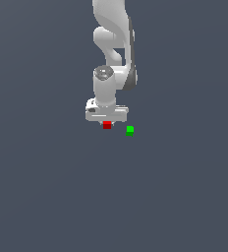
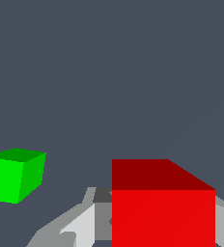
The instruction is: Stack the red cube on top of the green cube.
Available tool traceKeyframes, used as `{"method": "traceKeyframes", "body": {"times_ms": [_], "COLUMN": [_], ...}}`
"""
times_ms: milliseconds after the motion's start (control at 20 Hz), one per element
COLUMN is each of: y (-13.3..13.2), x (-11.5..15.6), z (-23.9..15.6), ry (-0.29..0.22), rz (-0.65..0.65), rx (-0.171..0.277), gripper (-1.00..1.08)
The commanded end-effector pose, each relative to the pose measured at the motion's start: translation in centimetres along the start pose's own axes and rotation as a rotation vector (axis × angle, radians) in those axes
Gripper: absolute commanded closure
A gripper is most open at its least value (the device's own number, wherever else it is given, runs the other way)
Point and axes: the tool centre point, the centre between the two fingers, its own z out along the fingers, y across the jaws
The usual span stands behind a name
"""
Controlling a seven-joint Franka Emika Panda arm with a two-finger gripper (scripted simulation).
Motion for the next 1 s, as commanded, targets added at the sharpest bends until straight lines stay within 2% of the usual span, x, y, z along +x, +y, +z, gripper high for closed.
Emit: {"method": "traceKeyframes", "body": {"times_ms": [0, 250, 500, 750, 950], "y": [-2.9, -7.5, -10.7, -12.4, -12.8], "x": [-0.3, -0.7, -0.9, -0.9, -0.9], "z": [0.7, 1.8, 2.5, 3.0, 3.0], "ry": [0.001, 0.001, 0.001, 0.000, 0.000], "rz": [0.000, 0.000, 0.000, 0.000, 0.000], "rx": [0.000, 0.001, 0.001, 0.000, 0.000], "gripper": [1.08, 1.08, 1.08, 1.08, 1.08]}}
